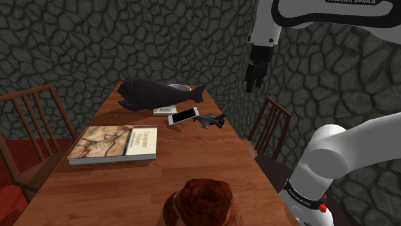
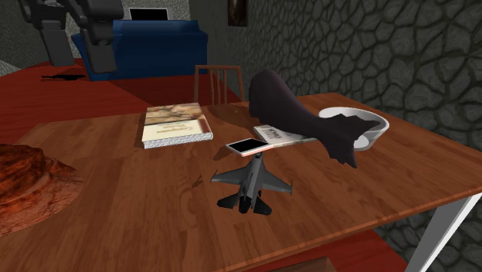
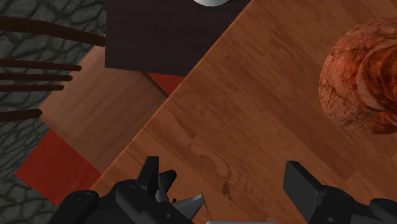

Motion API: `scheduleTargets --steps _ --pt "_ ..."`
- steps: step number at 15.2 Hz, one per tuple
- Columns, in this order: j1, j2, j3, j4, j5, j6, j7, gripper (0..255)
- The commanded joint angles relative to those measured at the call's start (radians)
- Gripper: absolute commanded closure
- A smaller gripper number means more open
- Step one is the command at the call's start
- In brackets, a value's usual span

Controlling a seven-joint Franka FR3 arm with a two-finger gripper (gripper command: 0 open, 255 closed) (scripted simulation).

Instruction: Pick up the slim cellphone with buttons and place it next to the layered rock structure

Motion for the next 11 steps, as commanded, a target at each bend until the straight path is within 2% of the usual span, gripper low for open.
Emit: scheduleTargets --steps 1,6,11 --pt "0.0 0.0 0.0 0.0 0.0 0.0 0.0 0" --pt "-0.016 0.086 -0.129 -0.064 0.103 0.2 -0.058 0" --pt "-0.005 0.215 -0.256 -0.095 0.249 0.382 -0.156 0"
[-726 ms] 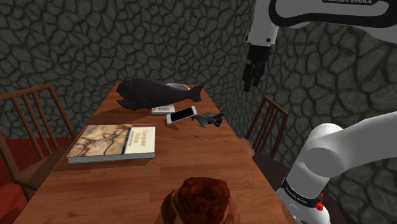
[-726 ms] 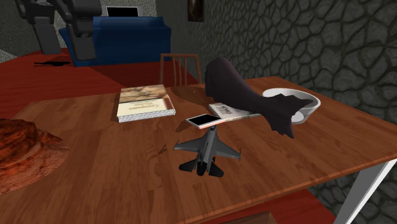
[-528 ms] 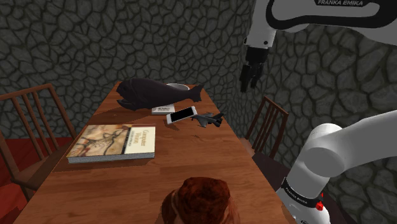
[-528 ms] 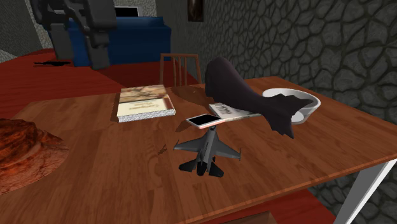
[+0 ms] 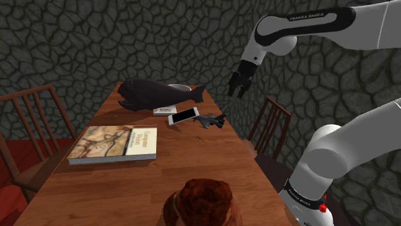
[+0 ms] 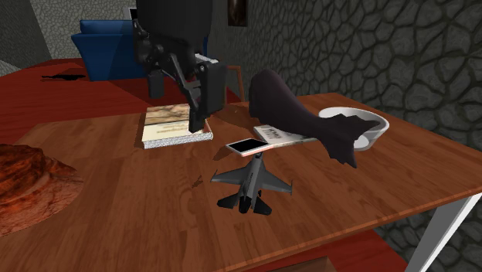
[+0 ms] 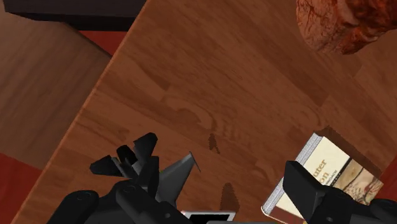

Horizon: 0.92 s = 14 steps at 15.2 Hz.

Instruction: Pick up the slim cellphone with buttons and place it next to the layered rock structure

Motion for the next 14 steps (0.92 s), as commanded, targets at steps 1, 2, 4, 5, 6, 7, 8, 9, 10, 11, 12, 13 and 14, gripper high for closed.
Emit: scheduleTargets --steps 1,2,4,5,6,7,8,9,10,11,12,13,14 --pt "0.009 0.064 -0.055 -0.002 0.07 0.071 -0.052 0" --pt "0.017 0.097 -0.081 -0.002 0.11 0.102 -0.081 0" --pt "0.036 0.167 -0.133 0.005 0.2 0.154 -0.145 0" --pt "0.047 0.204 -0.159 0.012 0.25 0.175 -0.181 0" --pt "0.059 0.244 -0.185 0.021 0.303 0.192 -0.219 0" --pt "0.071 0.285 -0.21 0.032 0.361 0.205 -0.26 0" --pt "0.082 0.329 -0.234 0.046 0.422 0.213 -0.302 0" --pt "0.092 0.374 -0.256 0.062 0.486 0.215 -0.346 0" --pt "0.099 0.421 -0.276 0.08 0.552 0.211 -0.391 0" --pt "0.104 0.47 -0.293 0.1 0.619 0.202 -0.435 0" --pt "0.106 0.521 -0.307 0.123 0.687 0.187 -0.478 0" --pt "0.104 0.572 -0.318 0.146 0.755 0.168 -0.518 0" --pt "0.099 0.624 -0.324 0.171 0.822 0.145 -0.555 0"
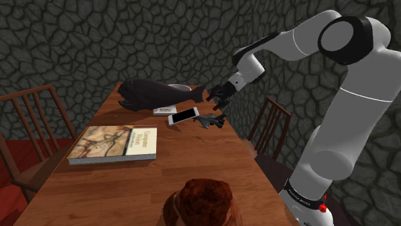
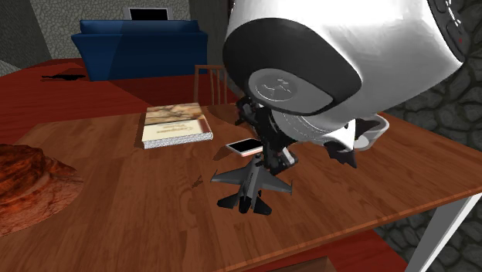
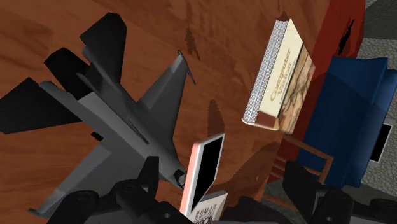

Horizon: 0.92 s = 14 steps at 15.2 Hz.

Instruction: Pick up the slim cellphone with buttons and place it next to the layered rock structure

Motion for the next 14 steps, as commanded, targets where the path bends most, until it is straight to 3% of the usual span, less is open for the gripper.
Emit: scheduleTargets --steps 1,7,14 --pt "-0.011 0.107 -0.013 0.054 0.142 -0.048 -0.075 0" --pt "-0.105 0.408 0.035 0.228 0.481 -0.219 -0.197 0" --pt "-0.075 0.441 0.073 0.241 0.533 -0.17 -0.204 0"
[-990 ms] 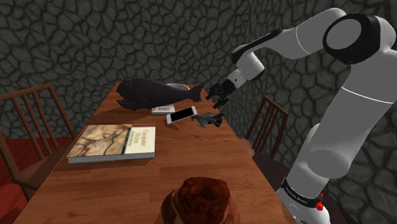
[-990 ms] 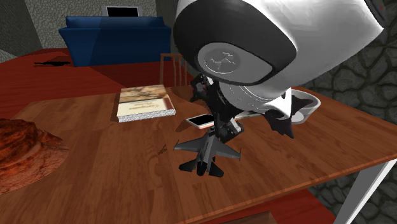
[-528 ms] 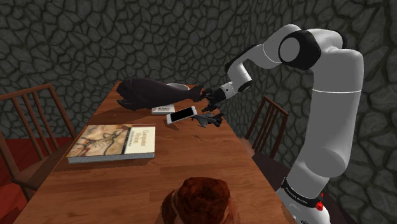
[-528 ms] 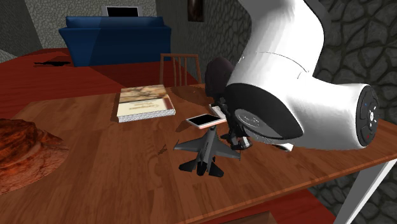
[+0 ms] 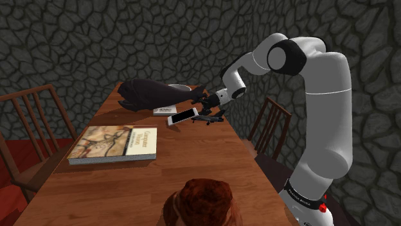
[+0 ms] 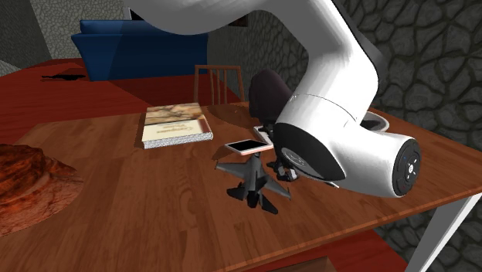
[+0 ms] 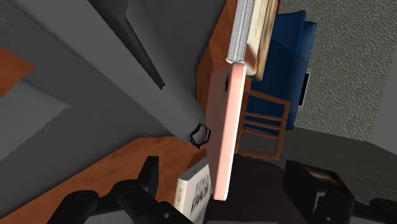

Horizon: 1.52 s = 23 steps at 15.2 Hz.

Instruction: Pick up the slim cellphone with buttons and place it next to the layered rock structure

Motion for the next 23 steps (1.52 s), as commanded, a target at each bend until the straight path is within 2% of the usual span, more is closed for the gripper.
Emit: scheduleTargets --steps 1,9,10,19,23 --pt "0.008 0.014 0.01 0.01 0.016 0.011 0.0 0" --pt "0.008 0.014 0.01 0.01 0.016 0.011 0.0 0" --pt "0.008 0.014 0.01 0.01 0.016 0.011 0.0 255" --pt "0.008 0.014 0.009 0.01 0.016 0.011 0.0 255" --pt "0.016 -0.027 0.001 0.006 -0.007 0.013 0.036 255"
